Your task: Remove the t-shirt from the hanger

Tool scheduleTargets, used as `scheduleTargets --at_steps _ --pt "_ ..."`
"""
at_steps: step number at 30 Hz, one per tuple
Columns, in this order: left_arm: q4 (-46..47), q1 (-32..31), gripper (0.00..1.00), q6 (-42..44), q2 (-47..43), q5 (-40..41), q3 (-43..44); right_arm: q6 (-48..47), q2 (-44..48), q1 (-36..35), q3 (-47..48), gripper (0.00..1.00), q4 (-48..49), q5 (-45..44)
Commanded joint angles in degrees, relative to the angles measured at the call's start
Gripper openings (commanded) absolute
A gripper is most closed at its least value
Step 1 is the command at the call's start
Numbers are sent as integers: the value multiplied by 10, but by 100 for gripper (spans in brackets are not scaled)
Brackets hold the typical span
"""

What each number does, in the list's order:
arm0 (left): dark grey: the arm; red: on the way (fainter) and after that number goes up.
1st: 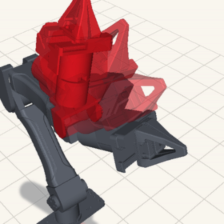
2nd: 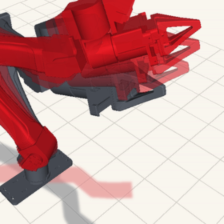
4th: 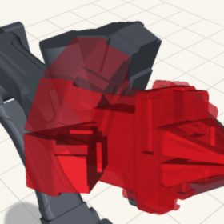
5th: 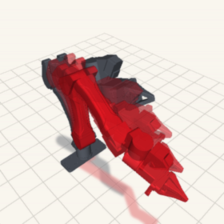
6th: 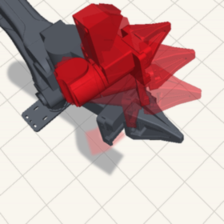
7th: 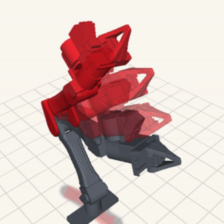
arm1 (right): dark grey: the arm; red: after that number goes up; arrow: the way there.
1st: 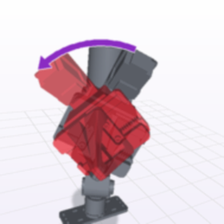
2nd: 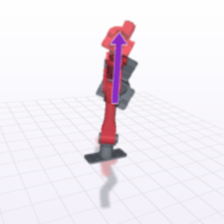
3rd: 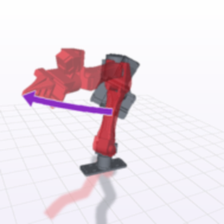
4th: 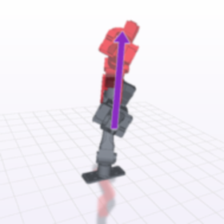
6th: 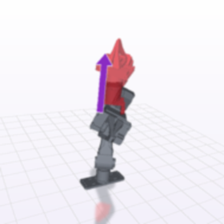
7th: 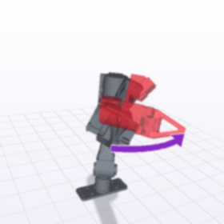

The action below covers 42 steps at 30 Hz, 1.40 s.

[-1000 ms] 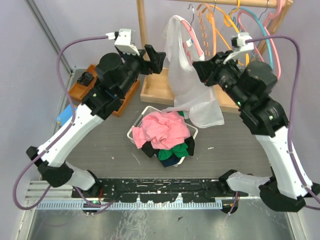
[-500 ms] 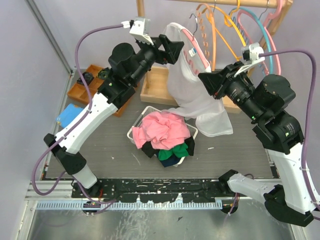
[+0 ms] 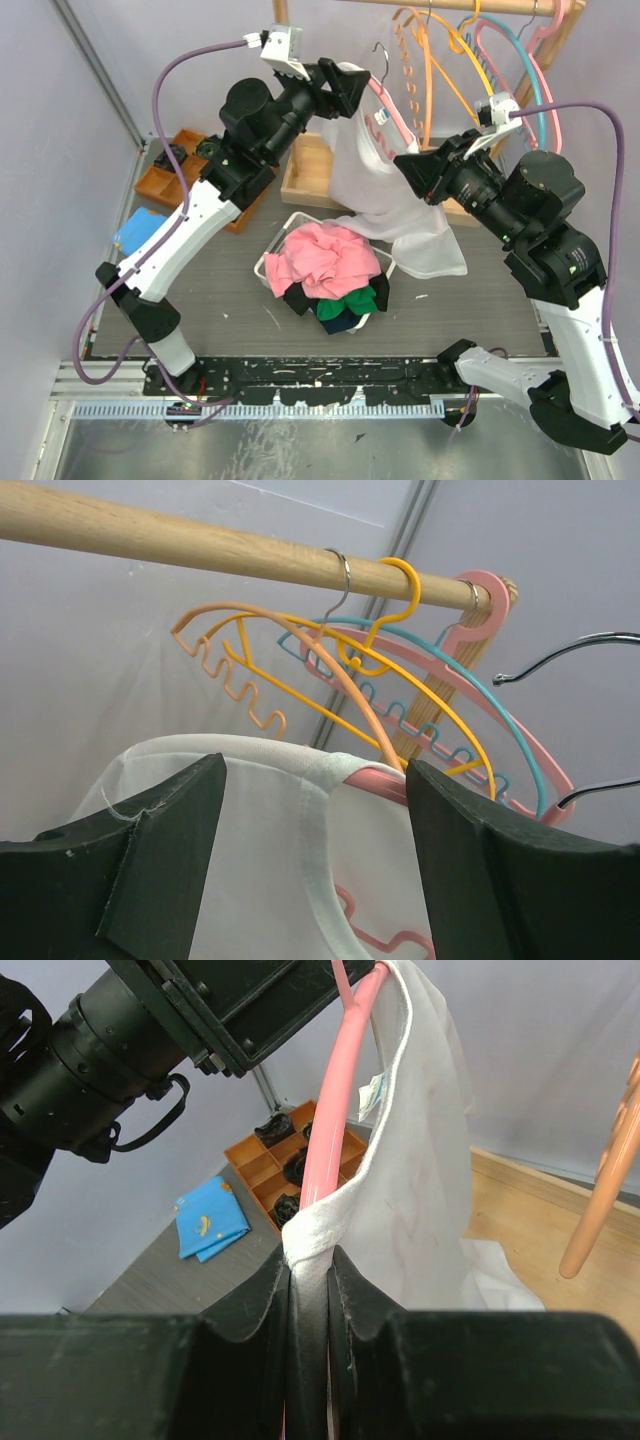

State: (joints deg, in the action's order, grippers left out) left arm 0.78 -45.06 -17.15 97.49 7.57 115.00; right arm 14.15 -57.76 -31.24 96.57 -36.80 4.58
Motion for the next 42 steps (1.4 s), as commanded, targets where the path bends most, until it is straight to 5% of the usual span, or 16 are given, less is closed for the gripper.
scheduleTargets --at_steps 1,16,27,30,37,42 --pt "-6 1 79 10 -17 8 -16 4 14 0 19 1 80 14" --pt "60 1 84 10 -99 -31 -133 11 6 0 18 1 96 16" --pt "35 1 81 23 -49 5 -97 11 3 0 34 0 93 37" --pt "28 1 71 32 -37 21 -82 12 6 0 33 1 91 36" --pt "8 4 17 53 -14 73 -40 7 17 0 32 0 81 32" --pt "-15 20 9 58 5 97 -1 4 30 0 24 1 73 32"
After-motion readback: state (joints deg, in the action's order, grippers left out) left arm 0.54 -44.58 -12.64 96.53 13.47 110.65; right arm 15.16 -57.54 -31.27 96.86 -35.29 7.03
